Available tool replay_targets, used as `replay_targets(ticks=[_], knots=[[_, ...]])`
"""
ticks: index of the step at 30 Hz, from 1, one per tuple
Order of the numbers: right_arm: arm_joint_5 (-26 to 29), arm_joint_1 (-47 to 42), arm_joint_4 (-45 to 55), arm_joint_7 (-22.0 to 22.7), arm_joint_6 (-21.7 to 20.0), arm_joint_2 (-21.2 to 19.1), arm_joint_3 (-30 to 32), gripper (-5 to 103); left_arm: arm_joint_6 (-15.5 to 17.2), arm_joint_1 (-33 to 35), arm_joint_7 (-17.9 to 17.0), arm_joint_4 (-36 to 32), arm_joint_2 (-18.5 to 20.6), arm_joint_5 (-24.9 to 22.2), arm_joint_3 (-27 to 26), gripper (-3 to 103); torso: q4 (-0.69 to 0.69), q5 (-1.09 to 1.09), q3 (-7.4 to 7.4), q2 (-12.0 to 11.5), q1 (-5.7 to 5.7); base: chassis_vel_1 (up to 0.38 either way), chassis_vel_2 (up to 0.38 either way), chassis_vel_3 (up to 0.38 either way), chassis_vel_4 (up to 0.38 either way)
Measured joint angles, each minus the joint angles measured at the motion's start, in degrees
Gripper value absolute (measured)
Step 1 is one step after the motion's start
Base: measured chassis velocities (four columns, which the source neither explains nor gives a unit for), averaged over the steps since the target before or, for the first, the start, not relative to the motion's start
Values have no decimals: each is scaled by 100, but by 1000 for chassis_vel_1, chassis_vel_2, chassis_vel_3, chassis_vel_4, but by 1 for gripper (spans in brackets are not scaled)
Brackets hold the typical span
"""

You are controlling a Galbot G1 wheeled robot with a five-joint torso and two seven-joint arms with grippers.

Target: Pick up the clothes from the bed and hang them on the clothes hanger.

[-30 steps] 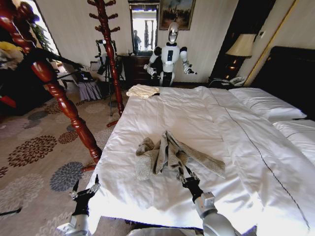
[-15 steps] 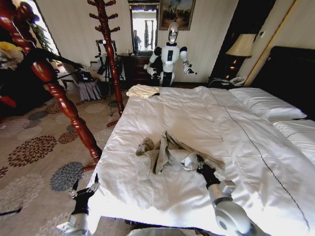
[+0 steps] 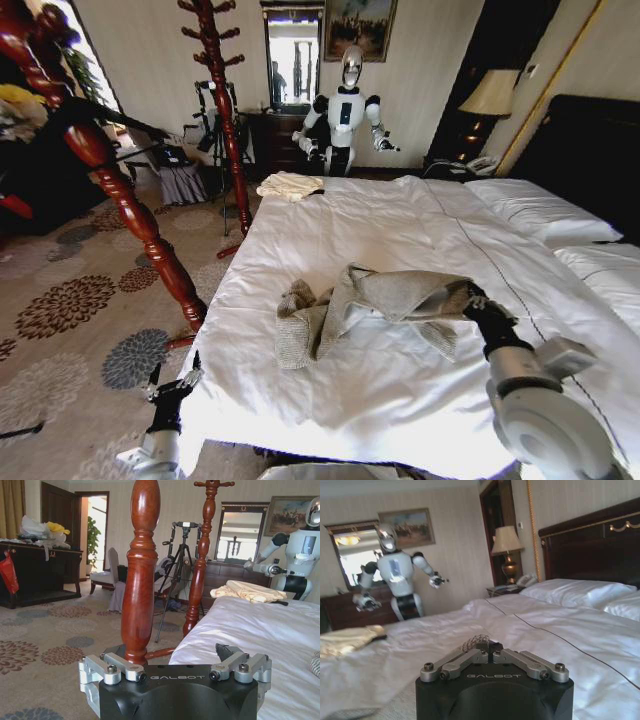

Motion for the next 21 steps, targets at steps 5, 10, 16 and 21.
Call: replay_targets(ticks=[5, 10, 16, 21], knots=[[-971, 313, -1166, -2, 23, -2, -644, 0, 9, -7, 1, 3, 21, -4, 11, 100, 0, 6, 0, 0, 0, 0, 0, 0, 0], [-1296, 997, -2141, -85, 19, -149, -1127, 0, 10, 13, 0, 31, 84, -69, -56, 100, 1, 4, 1, 0, 0, 0, 0, 0, 0], [-2489, 1615, -3071, -343, 140, -187, -1160, 15, 9, 53, -2, 36, 71, -84, -73, 100, 3, 5, 1, -1, 1, 0, 0, 0, 0], [-3327, 1219, -2843, 33, -367, -149, -1020, 31, -4, 75, -2, 37, 65, -74, -81, 100, -2, 2, 0, 0, 0, 0, 0, 0, 0]])
